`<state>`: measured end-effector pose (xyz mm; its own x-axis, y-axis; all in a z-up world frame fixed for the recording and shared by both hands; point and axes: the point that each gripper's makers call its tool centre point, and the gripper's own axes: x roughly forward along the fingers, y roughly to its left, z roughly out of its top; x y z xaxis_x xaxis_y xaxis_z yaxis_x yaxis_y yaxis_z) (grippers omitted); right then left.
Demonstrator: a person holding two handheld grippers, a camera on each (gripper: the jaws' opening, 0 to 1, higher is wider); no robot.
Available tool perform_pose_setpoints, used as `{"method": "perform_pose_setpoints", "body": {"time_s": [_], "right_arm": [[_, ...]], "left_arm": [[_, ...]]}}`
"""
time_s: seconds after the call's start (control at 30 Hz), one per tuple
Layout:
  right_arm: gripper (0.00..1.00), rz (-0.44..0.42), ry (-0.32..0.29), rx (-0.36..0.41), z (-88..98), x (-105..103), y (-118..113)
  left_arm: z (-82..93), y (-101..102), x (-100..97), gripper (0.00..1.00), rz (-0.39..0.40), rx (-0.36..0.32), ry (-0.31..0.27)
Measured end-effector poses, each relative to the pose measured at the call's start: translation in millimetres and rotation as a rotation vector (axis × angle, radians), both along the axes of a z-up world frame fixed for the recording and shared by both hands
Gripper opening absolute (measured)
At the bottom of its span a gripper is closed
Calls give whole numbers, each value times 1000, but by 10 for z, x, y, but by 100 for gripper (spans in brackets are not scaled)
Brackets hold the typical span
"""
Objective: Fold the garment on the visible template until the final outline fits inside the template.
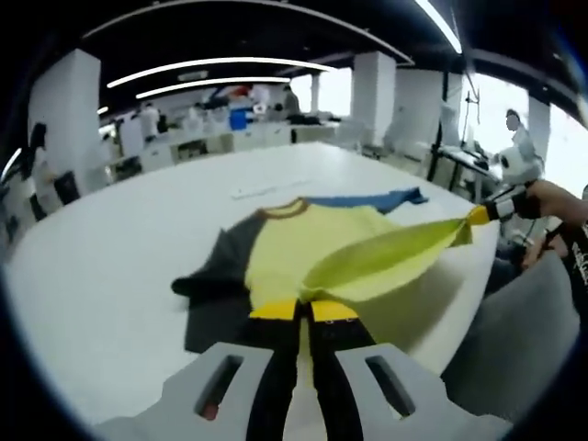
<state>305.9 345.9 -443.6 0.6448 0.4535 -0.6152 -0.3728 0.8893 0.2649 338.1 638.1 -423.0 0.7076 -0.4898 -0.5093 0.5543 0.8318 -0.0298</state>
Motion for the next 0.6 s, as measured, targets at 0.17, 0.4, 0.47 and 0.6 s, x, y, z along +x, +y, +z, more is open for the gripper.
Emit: {"method": "perform_pose_setpoints", "body": {"time_s": [0.17,0.4,0.47,0.6], "right_arm": [[0,20,12,3,-30,-63,3],[0,56,49,-19,-181,-156,14],[0,69,61,-27,-221,-188,14],[0,91,96,-22,-346,-253,8]], "left_arm": [[-129,33,-125,0,14,-3,54],[-316,36,-288,0,-6,45,128],[-376,26,-336,0,-20,54,149],[-496,33,-422,0,-34,68,191]]}}
